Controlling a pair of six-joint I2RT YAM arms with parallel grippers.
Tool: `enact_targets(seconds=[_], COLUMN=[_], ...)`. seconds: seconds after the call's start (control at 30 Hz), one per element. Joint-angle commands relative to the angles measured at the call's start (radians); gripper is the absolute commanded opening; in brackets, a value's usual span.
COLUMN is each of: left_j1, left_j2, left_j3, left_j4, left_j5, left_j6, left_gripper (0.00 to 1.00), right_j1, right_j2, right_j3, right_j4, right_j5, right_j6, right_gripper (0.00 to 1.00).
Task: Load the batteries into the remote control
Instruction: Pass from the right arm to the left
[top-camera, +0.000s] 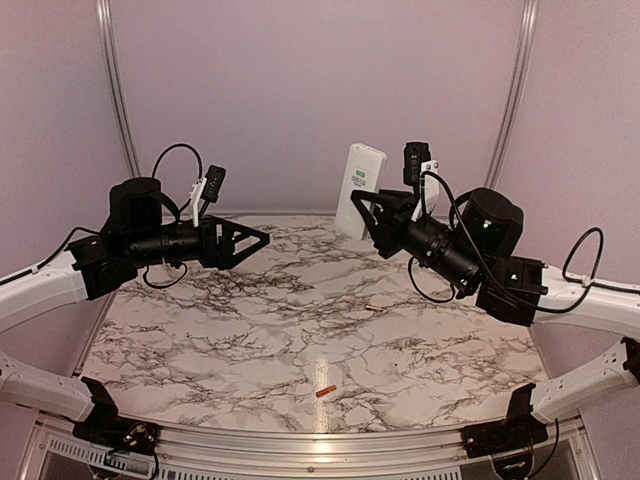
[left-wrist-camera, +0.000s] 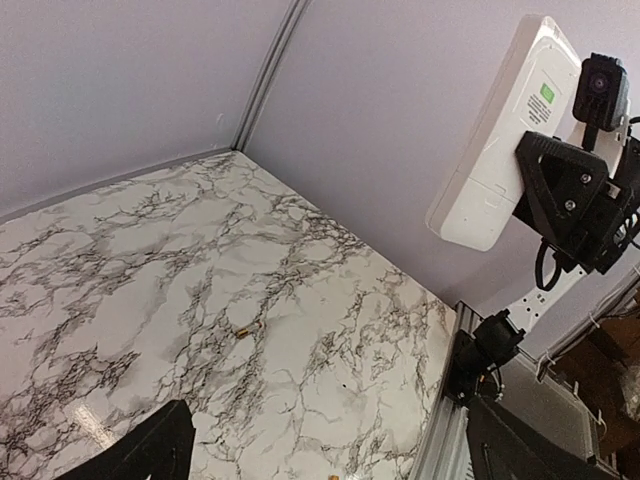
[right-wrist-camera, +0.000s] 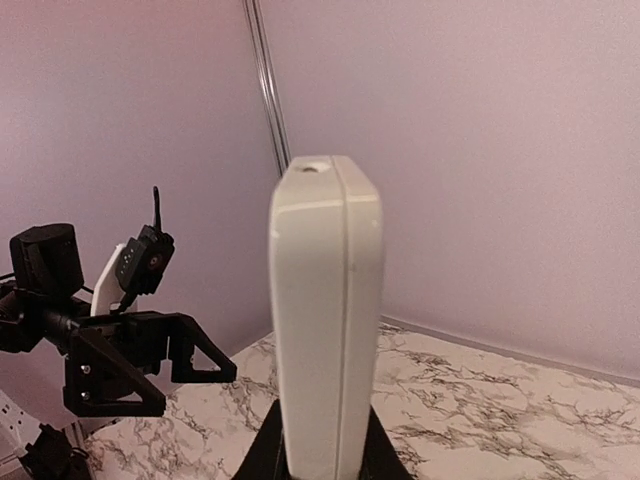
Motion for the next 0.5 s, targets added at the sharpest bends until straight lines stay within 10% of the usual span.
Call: enact_targets(seconds=[0.0,0.47], left_j1=[-0.039,-0.142], left_j2=[0.020,0.122], left_j3=[0.024,0.122], left_j4=[0.137,0.255], left_j5=[0.215,0.304], left_j6=[0.038,0.050], left_gripper=[0.98,0.78], right_j1=[-0.003,-0.004], right_j2=[-0.014,0.041], right_j3=[-0.006,-0.005], right_j4=[0.123,0.231], right_j5=[-0.177,-0.483], right_j6=[0.131,0.177], right_gripper=[0.00,0.00])
